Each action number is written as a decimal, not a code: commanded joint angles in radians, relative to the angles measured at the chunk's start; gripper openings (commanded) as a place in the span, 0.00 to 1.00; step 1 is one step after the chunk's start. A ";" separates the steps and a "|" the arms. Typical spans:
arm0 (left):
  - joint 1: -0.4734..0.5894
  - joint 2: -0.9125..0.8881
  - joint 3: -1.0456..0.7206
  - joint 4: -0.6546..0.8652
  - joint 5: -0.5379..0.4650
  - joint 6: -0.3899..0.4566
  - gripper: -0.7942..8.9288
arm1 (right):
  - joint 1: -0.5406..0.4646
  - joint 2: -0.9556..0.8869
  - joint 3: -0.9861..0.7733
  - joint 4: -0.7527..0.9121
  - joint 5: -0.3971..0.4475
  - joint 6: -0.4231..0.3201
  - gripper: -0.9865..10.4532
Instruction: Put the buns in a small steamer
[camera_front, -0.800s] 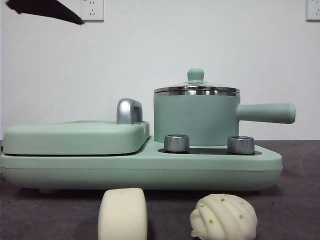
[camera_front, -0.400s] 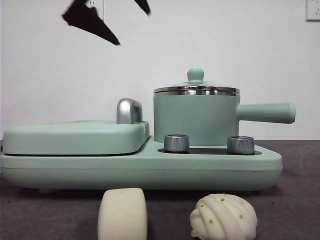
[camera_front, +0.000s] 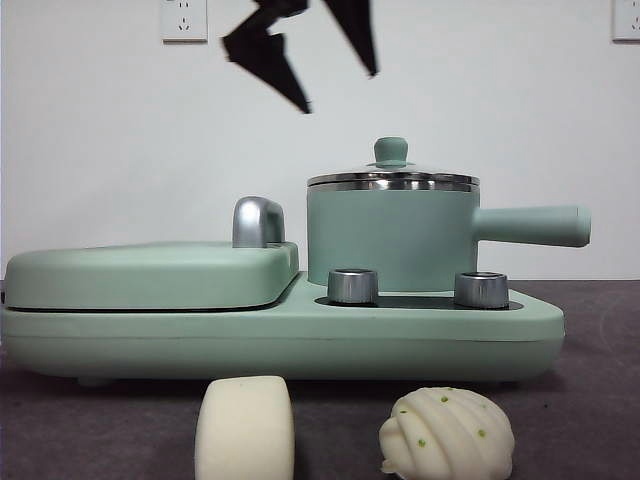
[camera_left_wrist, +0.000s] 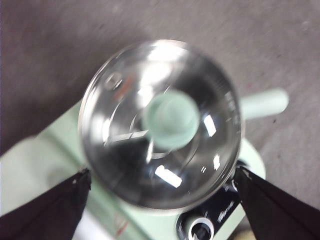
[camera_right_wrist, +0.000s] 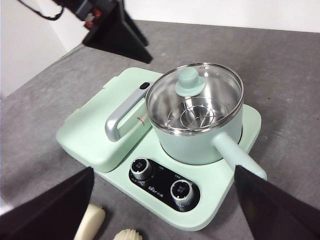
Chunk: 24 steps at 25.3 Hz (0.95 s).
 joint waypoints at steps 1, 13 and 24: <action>-0.027 0.059 0.076 0.002 -0.022 0.018 0.53 | 0.004 0.004 0.016 0.020 0.000 0.010 0.48; -0.082 0.174 0.092 0.081 -0.097 0.063 0.52 | 0.004 0.004 0.016 0.048 -0.001 0.010 0.48; -0.084 0.206 0.092 0.088 -0.105 0.093 0.28 | 0.004 0.004 0.016 0.047 -0.001 0.010 0.48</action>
